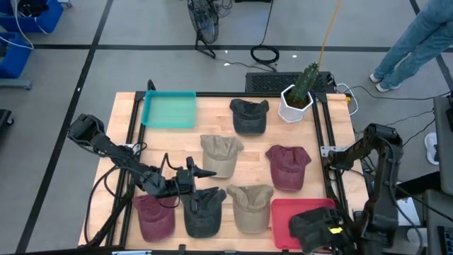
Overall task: Pick & Place hat
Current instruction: Put the middle left black cap into the red bin
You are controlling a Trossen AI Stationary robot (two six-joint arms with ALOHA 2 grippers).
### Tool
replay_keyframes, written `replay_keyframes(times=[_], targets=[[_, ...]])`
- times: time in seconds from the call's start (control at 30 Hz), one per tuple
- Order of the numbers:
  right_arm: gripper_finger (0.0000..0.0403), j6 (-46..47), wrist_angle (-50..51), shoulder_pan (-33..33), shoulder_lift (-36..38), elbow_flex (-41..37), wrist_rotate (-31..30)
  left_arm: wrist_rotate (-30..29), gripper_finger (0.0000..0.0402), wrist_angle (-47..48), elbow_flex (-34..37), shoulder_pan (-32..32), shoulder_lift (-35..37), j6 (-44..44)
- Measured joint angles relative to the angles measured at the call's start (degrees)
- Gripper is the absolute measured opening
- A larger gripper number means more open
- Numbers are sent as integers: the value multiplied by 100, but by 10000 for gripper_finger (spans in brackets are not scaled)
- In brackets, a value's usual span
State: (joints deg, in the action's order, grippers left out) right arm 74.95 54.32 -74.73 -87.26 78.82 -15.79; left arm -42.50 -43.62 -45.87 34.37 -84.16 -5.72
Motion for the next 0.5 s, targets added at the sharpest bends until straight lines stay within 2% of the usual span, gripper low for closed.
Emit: replay_keyframes(times=[0.13, 0.27, 0.5], targets=[[161, 38, -626, 17, 3, -582, 395, 0, 239, 0, 0, 0, 0, 0], [161, 54, -1335, 15, -8, -1118, 546, 0, 239, 1, 0, 0, 0, 0], [159, 74, -1899, 159, 22, -1752, 482, 0, 239, 2, 0, -22, 0, -28]])
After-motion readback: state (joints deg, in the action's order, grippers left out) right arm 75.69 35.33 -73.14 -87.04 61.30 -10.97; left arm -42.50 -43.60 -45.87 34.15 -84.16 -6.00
